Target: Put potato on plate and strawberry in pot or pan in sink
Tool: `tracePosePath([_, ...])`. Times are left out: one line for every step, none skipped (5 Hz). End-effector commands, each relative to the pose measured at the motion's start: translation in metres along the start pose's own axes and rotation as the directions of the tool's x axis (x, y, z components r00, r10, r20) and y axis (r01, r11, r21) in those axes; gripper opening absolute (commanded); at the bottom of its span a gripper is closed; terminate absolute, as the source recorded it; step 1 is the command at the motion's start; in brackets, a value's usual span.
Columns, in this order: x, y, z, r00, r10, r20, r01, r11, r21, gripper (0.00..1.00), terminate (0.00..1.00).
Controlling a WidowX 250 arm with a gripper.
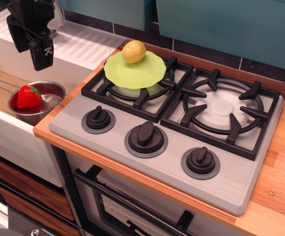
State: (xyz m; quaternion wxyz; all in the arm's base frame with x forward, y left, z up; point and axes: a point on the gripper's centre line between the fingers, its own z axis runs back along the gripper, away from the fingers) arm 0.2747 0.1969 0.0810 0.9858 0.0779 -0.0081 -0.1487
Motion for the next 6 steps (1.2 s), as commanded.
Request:
tracePosePath([0.012,0.007,0.037,0.998,0.022,0.063,-0.027,0.997,0.077,1.00,0.00])
tracePosePath([0.010,0.006,0.040,0.998,0.025,0.058,-0.030,0.997,0.078,1.00,0.00])
tracePosePath([0.010,0.005,0.039,0.998,0.026,0.062,-0.031,0.997,0.076,1.00,0.00])
tracePosePath([0.009,0.005,0.039,0.998,0.026,0.063,-0.031,0.996,0.083,1.00,0.00])
tracePosePath([0.010,0.006,0.045,0.998,0.028,0.050,-0.032,0.996,0.078,1.00,0.00])
tracePosePath([0.011,0.005,0.052,0.999,0.034,0.038,-0.037,0.996,0.083,1.00,1.00])
